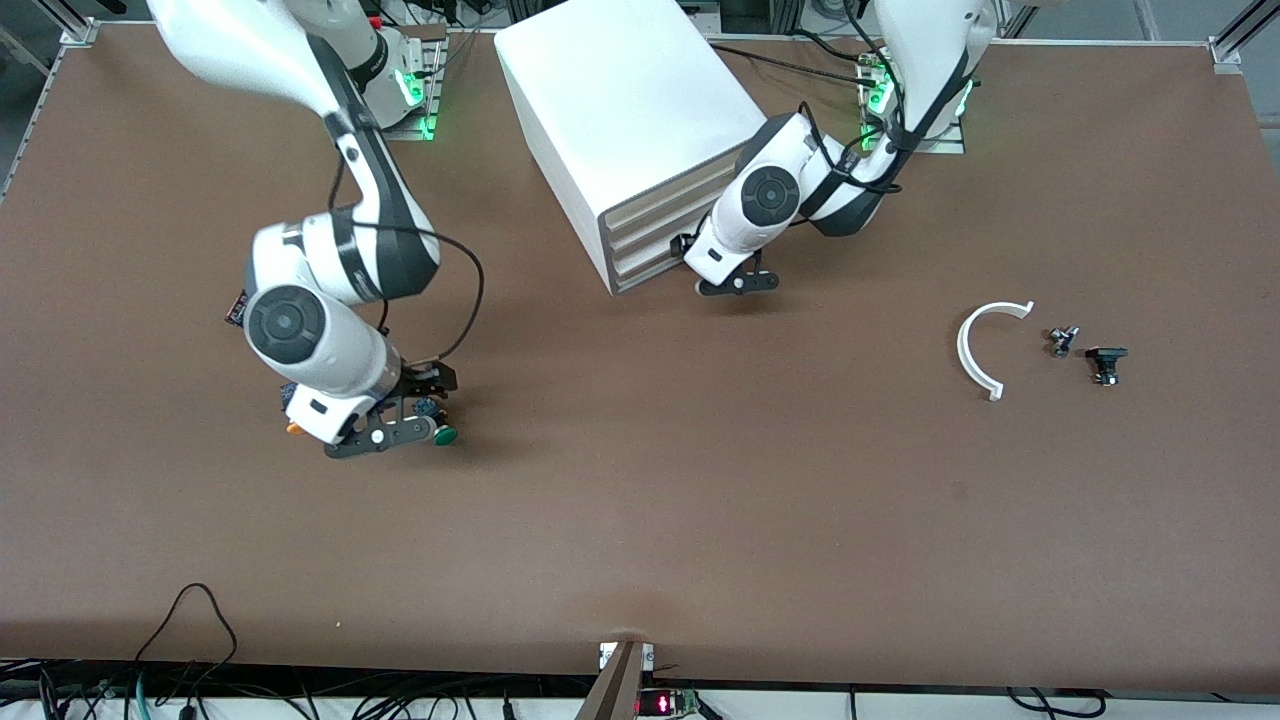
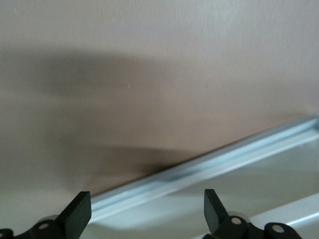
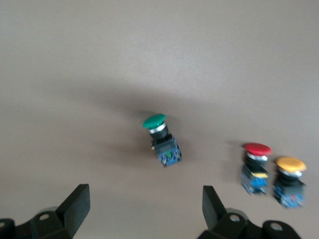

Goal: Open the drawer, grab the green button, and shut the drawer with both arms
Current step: 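Release the green button on the table beside the red button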

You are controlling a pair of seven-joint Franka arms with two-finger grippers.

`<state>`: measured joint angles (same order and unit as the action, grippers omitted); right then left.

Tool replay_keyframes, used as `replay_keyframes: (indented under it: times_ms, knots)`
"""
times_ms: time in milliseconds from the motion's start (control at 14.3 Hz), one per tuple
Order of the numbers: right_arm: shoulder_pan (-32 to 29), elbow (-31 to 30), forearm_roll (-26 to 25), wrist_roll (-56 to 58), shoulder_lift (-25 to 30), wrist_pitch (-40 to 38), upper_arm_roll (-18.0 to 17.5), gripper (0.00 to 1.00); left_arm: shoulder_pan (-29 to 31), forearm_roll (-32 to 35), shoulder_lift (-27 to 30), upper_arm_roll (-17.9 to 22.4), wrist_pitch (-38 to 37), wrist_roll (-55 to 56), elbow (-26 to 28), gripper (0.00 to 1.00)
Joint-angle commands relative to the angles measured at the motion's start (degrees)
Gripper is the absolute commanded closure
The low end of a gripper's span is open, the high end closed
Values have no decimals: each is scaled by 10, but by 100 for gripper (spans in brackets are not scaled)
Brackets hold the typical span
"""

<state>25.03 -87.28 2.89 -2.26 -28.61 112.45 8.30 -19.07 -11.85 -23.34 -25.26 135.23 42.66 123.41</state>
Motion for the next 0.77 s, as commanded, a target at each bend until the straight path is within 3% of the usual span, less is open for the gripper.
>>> replay_keyframes:
  times_ms: [0,209,419,558,698]
  knots:
    - [-4,34,10,-8,26,-74,8,0,11,-16,36,0,-26,-13,17,0]
    - [-15,103,18,-53,41,-158,7,0,77,-11,58,17,-25,-45,-10,0]
    - [-66,89,12,-65,100,-171,-17,0,123,36,108,82,-68,-124,-48,0]
    - [-148,49,8,-66,149,-171,-57,0,171,93,164,95,-134,-233,-69,0]
    - [-231,27,8,-52,181,-174,-82,0,214,96,228,117,-164,-324,-70,0]
